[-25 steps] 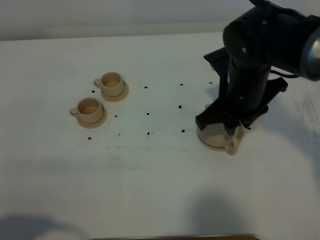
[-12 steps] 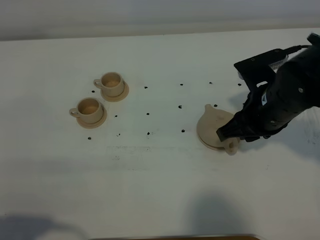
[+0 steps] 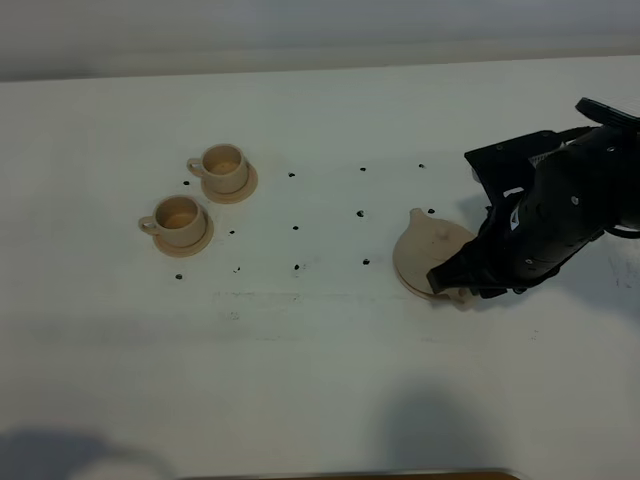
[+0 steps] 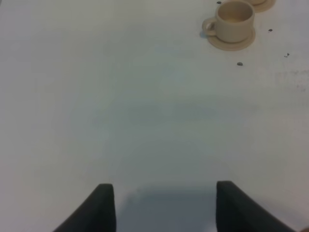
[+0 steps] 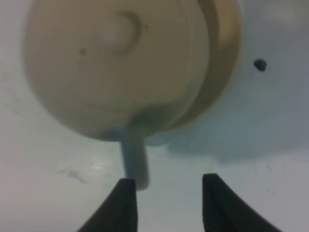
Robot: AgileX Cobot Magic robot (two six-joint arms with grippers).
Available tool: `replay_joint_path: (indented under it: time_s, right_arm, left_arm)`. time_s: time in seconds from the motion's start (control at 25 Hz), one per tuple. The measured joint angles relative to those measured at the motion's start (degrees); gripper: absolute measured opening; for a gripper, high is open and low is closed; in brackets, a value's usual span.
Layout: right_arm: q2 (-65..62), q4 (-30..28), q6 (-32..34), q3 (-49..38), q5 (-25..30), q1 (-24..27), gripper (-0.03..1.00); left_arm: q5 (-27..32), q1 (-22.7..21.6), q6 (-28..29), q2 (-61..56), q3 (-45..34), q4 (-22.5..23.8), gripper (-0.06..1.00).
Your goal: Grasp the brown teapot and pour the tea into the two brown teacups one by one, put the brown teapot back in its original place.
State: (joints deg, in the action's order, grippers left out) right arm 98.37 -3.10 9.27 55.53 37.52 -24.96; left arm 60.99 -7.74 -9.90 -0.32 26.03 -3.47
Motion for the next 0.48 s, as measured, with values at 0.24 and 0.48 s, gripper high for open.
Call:
replay_joint_path:
  time_s: [0.24,0.48]
  right_arm:
    - [0.1,0.1,0.0,0.0,-0.3,0.4,0.31]
    - [0.1,0.8,0.0,0.0,-0.8,0.4,0.33]
  left_arm:
    - [0.0,0.0,0.0,0.0,0.0,0.0,0.53]
    - [0.0,0.0,0.0,0.0,0.0,0.0,0.53]
